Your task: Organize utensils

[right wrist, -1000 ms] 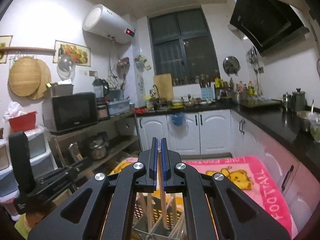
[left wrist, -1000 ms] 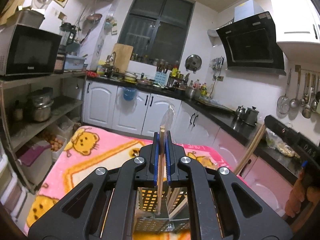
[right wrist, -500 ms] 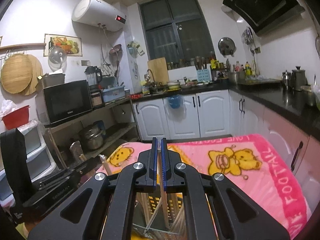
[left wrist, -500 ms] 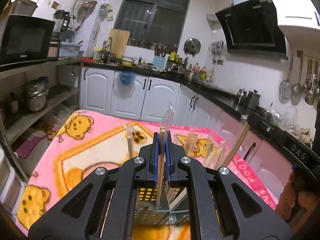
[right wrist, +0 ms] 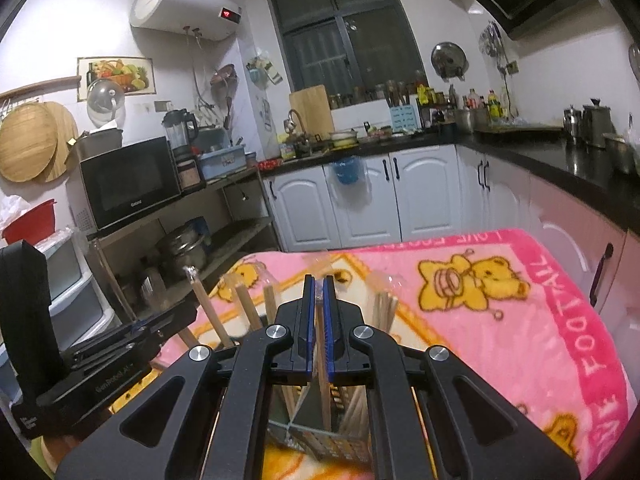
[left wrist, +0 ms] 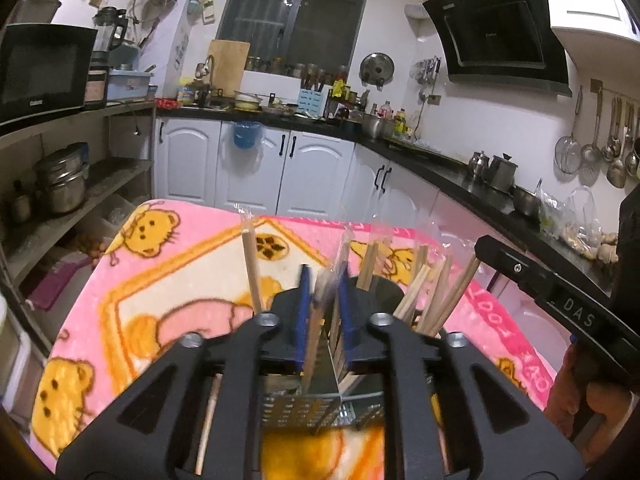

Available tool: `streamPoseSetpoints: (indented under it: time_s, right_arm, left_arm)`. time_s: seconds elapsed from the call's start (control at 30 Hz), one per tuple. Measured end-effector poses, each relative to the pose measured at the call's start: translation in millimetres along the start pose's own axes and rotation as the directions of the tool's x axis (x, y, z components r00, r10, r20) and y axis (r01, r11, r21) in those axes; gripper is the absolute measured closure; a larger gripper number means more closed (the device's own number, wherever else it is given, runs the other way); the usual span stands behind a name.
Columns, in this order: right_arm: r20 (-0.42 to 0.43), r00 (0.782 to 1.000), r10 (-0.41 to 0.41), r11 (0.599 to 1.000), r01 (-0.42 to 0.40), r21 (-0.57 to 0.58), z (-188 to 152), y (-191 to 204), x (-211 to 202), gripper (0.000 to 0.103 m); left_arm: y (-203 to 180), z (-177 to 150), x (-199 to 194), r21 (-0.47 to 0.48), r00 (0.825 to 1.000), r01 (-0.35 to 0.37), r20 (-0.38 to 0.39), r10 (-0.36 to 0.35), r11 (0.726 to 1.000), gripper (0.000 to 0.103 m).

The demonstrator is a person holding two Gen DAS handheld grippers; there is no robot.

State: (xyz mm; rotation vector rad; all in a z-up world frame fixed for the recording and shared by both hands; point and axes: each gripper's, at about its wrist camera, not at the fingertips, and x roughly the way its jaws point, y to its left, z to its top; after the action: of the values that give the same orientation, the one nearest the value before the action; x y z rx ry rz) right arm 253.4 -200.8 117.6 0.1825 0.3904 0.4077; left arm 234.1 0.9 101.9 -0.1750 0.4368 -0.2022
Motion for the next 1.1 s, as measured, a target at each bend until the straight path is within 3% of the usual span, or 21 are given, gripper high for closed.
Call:
streamPoseSetpoints:
  time_s: [0.07,0.17,0.23,0.37,0.7,1.1]
  right_arm:
    - [-0.009,1.000,0.000,1.000,0.000,0.014,-3,-4,-4,0.077]
    - [-0.021,1.000,-0.004,1.000,0.004,0.015,-7,-8,-11,0.073]
    - [-0.027,1.000,0.001,1.000,0.000,0.026,-11,-11,-17,0.058]
    - [-0.048,0.999,-0.004,1.000,0.005,0.023,-19,-16,-29,0.055]
    - [-0.081,0.997,-0.016,1.000,0.017,0.014,-44,-17,-58,0.035]
    - [-0.102,0.994,-0.042,0.998,0.037,-0.042,-69,-9,-86,0.024]
  left_arm:
    - [0,-1,-3,0.003,1.000,0.005,-0.004,-0.005,1.000,0.072]
    - [-3,-5,-7,0.010,1.000,0.013,-0.012,-0.013,1.000,0.067]
    - [-4,-7,-10,0.013,1.000,0.016,-0.018,-0.016,1.000,0.060]
    - [-4,-13,-19,0.008,0.999,0.021,-0.025,-0.021,1.000,0.045]
    - [-4,-24,-45,0.009,1.000,0.025,-0.018,-0.024,1.000,0.012]
    - [0,-46,-66,-0.006,0.999,0.003,-0.049,-0.003,1.000,0.011]
